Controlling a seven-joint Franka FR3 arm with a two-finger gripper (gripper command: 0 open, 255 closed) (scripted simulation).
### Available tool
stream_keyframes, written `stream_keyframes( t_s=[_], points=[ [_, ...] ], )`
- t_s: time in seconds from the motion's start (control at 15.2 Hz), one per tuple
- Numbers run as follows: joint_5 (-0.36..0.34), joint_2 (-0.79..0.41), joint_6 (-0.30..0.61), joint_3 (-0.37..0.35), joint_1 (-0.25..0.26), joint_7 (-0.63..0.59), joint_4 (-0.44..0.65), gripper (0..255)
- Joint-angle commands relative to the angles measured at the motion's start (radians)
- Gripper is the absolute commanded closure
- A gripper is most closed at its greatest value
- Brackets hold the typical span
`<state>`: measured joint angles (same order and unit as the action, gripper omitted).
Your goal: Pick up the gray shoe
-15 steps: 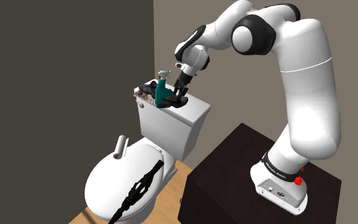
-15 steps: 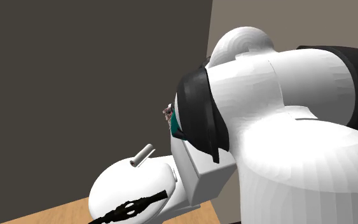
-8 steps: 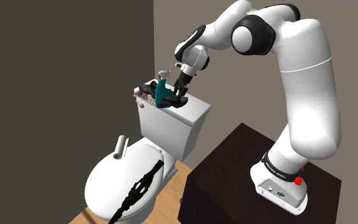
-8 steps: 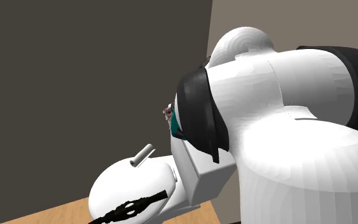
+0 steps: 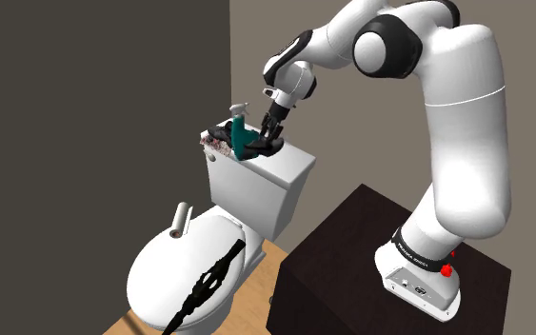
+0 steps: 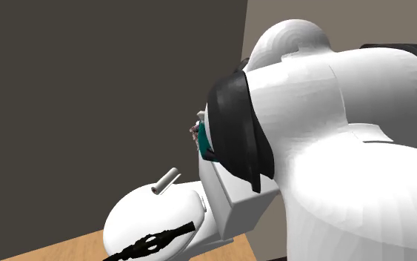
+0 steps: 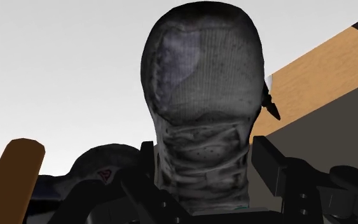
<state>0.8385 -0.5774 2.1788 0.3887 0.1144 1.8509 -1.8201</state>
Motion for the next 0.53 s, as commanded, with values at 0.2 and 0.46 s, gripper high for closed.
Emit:
stream_keyframes(
  t_s=[0.2,0.46],
  points=[
    [-0.033,0.044,-0.035,0.017,0.010,-0.036,0.004,255],
    [-0.059,0.078,-0.062,0.030,0.018,-0.063,0.007,255]
  ],
)
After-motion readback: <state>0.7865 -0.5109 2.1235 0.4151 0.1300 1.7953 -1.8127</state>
